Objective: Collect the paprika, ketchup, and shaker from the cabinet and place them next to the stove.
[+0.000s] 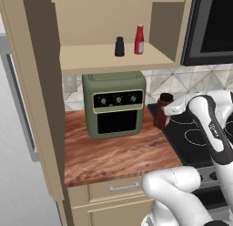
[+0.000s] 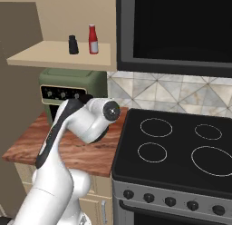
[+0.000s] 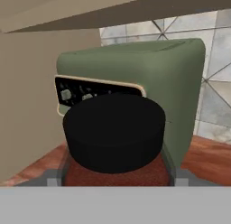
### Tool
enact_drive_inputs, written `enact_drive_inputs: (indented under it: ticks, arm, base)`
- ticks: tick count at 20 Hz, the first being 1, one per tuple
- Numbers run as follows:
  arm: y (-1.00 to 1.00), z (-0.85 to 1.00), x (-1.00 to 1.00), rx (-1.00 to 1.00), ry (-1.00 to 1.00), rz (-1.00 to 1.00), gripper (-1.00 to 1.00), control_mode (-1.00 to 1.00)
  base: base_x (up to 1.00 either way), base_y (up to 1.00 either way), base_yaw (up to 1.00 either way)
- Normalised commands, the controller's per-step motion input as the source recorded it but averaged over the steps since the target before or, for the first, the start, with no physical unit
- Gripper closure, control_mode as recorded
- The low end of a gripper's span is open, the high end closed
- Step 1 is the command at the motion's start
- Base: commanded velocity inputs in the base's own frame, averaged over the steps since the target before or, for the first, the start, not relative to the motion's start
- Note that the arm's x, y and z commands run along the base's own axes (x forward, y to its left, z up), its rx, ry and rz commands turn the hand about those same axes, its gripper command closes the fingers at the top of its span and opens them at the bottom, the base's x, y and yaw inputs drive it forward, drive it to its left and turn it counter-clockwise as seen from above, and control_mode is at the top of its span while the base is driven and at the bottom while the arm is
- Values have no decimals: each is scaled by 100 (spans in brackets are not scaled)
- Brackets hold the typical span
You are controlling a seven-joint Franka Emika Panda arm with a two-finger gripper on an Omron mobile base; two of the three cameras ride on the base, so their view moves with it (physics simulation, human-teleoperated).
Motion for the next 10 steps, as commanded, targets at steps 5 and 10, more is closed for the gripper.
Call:
enact_drive_inputs:
  ticks: [5, 10]
  arm:
    - [-6, -32, 36, 0, 2, 25, 100, -100]
    - [-26, -29, 11, -2, 0, 18, 100, -100]
  base:
    - [0, 0, 0]
    - [0, 0, 0]
